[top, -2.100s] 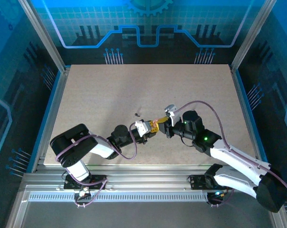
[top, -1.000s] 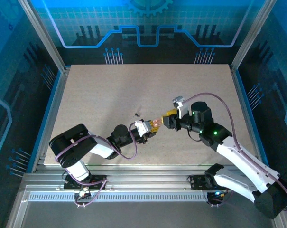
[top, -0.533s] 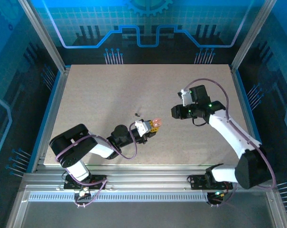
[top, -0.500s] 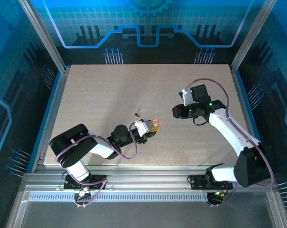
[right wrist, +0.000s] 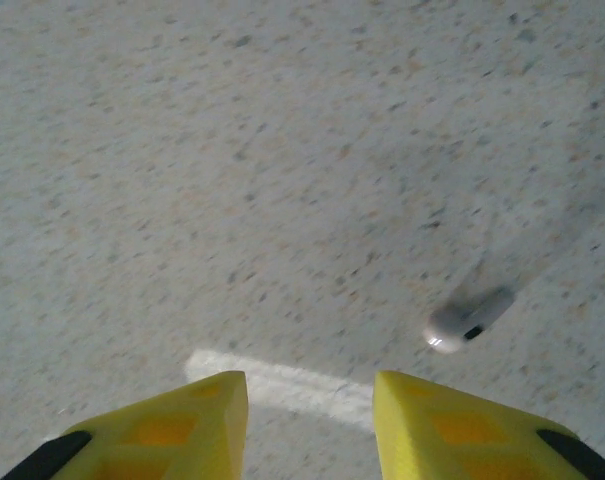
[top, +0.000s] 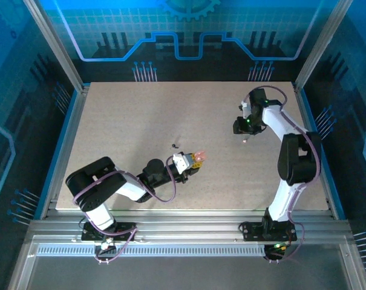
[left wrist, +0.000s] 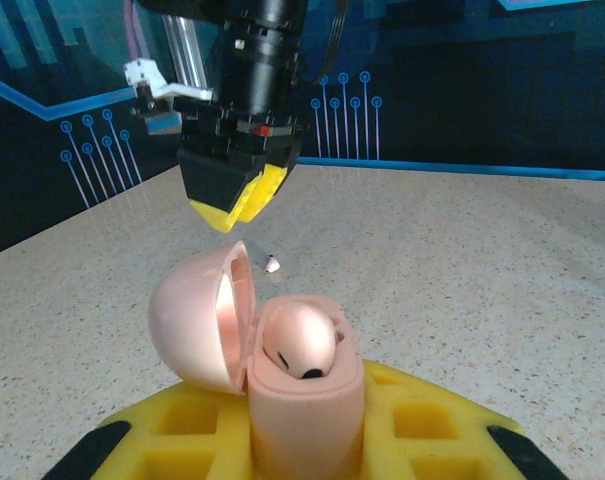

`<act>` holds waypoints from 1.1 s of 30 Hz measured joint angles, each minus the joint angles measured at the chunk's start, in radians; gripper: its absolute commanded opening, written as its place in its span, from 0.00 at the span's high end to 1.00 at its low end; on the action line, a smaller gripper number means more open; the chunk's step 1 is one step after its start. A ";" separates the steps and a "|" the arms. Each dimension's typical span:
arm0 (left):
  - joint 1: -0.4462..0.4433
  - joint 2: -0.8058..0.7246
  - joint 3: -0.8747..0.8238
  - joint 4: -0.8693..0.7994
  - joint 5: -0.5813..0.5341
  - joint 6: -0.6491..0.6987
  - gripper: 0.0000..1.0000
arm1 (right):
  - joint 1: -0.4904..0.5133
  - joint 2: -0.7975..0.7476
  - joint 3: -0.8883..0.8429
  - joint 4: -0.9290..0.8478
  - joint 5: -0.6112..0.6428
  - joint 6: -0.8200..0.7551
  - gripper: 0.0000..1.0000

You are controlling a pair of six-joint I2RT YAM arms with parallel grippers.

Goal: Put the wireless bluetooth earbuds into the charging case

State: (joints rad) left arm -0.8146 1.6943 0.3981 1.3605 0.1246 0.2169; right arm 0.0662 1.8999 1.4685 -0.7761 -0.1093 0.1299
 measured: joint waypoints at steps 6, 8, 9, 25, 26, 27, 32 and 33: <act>0.000 0.000 0.000 0.000 -0.005 0.003 0.78 | -0.032 0.108 0.073 -0.021 0.005 -0.023 0.59; 0.000 0.001 0.000 0.000 -0.005 0.003 0.78 | -0.040 0.133 0.087 -0.029 0.004 -0.027 0.59; 0.000 0.002 0.000 0.000 -0.005 0.003 0.78 | -0.044 0.146 0.093 -0.030 0.004 -0.029 0.59; 0.000 0.021 0.013 0.004 -0.008 0.003 0.78 | -0.065 0.177 0.091 -0.047 -0.003 -0.061 0.55; 0.000 0.022 0.014 0.004 -0.008 0.003 0.78 | -0.066 0.177 0.089 -0.047 -0.003 -0.064 0.55; 0.000 0.023 0.014 0.006 -0.008 0.003 0.78 | -0.067 0.178 0.089 -0.048 -0.003 -0.068 0.55; 0.000 0.024 0.016 0.007 -0.008 0.003 0.78 | -0.069 0.196 0.089 -0.048 -0.004 -0.090 0.55; 0.000 0.024 0.016 0.007 -0.008 0.003 0.78 | -0.069 0.201 0.090 -0.047 -0.005 -0.094 0.55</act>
State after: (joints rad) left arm -0.8146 1.7187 0.4137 1.3674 0.1169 0.2203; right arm -0.0032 2.1006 1.5589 -0.8234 -0.1146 0.0357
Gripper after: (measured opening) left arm 0.222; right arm 0.450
